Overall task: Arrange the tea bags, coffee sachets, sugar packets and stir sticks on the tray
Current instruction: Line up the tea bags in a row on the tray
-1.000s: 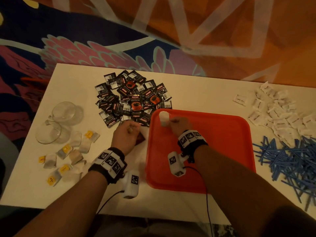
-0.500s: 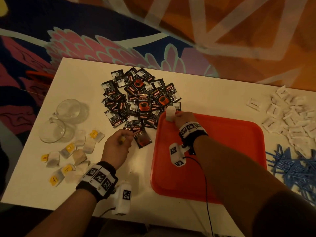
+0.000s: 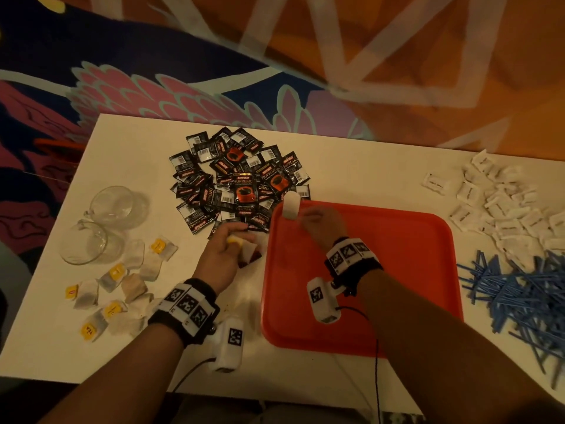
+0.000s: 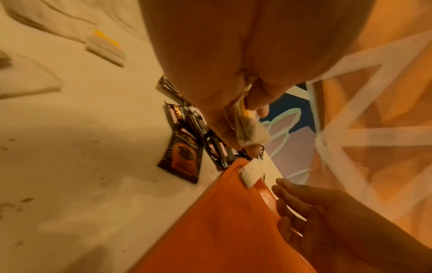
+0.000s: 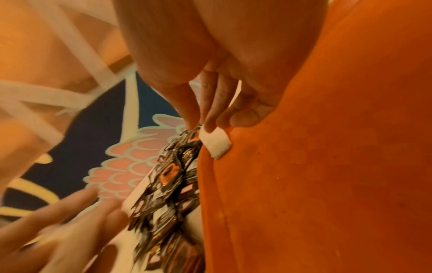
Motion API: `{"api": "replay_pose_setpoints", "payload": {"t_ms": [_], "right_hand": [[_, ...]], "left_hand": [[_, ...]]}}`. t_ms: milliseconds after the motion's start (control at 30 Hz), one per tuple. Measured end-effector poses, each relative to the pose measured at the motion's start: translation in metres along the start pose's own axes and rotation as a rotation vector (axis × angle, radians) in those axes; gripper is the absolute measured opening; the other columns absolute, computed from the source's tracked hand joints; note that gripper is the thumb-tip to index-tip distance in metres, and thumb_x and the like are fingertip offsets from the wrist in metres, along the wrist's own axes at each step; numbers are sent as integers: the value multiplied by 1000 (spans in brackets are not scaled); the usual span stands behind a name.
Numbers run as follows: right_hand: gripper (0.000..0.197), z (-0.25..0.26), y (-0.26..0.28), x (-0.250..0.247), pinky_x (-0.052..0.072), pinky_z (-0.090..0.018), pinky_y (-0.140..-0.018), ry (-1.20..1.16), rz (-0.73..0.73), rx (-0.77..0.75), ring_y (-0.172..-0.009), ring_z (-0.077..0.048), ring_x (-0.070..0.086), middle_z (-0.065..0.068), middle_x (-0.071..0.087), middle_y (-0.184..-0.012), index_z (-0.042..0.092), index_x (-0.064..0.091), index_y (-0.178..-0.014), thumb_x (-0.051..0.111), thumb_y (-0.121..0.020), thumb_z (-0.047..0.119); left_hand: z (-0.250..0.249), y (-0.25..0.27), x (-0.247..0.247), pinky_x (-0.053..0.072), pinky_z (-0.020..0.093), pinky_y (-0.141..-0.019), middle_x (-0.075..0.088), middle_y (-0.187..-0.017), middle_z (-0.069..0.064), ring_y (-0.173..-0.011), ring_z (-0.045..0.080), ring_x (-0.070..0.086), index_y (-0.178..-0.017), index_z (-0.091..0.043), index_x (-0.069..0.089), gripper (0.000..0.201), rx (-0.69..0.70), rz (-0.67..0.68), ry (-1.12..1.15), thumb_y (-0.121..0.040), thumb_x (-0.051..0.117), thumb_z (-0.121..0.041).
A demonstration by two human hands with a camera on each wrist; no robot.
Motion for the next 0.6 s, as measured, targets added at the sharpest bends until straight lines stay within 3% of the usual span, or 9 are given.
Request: {"api": "replay_pose_setpoints", "payload": {"t_ms": [100, 167, 233, 300, 367, 433, 533, 600], "right_hand": [[9, 5, 28, -4, 46, -17, -72, -108, 77, -82, -93, -7, 59, 10, 62, -100, 25, 65, -100, 65, -91, 25], [14, 10, 42, -7, 50, -23, -78, -169, 117, -127, -94, -9, 60, 10, 63, -100, 22, 66, -102, 67, -89, 29], [16, 15, 53, -11, 52, -29, -82, -248, 150, -131, -95, -12, 62, 8, 65, -101, 21, 65, -102, 70, -88, 28], [23, 18, 61, -16, 53, -32, -83, -322, 179, -142, -99, -13, 62, 5, 65, -109, 17, 64, -108, 71, -87, 24], [30, 19, 68, -22, 53, -30, -79, -359, 190, -180, -99, -13, 62, 1, 65, -114, 12, 60, -116, 70, -88, 20], [29, 19, 73, -27, 50, -23, -68, -354, 196, -219, -90, -12, 63, -2, 65, -112, 12, 60, -119, 66, -91, 15], [19, 16, 76, -32, 44, -18, -63, -353, 167, -229, -76, -5, 58, 4, 65, -95, 11, 67, -111, 64, -92, 14], [11, 15, 77, -34, 43, -18, -65, -379, 141, -223, -74, -3, 57, 7, 65, -90, 15, 70, -99, 69, -89, 18]], "left_hand": [[-19, 1, 16, 54, 42, -94, 67, -121, 4, -111, 20, 65, -116, -33, 49, 23, 41, 103, 76, -103, 47, -14], [-27, -1, 26, 52, 49, -98, 63, -127, 2, -119, 26, 62, -120, -39, 48, 27, 55, 140, 85, -103, 49, -18], [-35, -1, 34, 50, 54, -100, 60, -136, -3, -125, 24, 59, -123, -55, 47, 34, 75, 193, 45, -98, 50, -31], [-47, 3, 43, 49, 46, -99, 51, -148, -7, -132, 19, 53, -132, -60, 38, 39, 121, 254, -13, -96, 49, -50], [-57, 6, 52, 46, 38, -105, 42, -155, 0, -139, 14, 44, -148, -42, 27, 49, 215, 273, -50, -102, 43, -43], [-66, 8, 60, 37, 31, -115, 35, -158, 6, -143, 10, 36, -151, -28, 24, 48, 256, 274, -25, -106, 38, -25], [-75, 9, 67, 35, 19, -113, 32, -158, 7, -143, 9, 33, -145, -31, 26, 50, 239, 282, 24, -106, 32, -1], [-78, 9, 69, 35, 15, -110, 32, -157, 6, -143, 10, 33, -147, -30, 26, 54, 247, 297, 29, -105, 30, 4]]}}
Point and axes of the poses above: each hand's wrist, its own y-axis away from the middle knuckle, its own x-axis out of the palm, z = x × y, the point moved 2 cm from there along -y, towards the middle knuckle
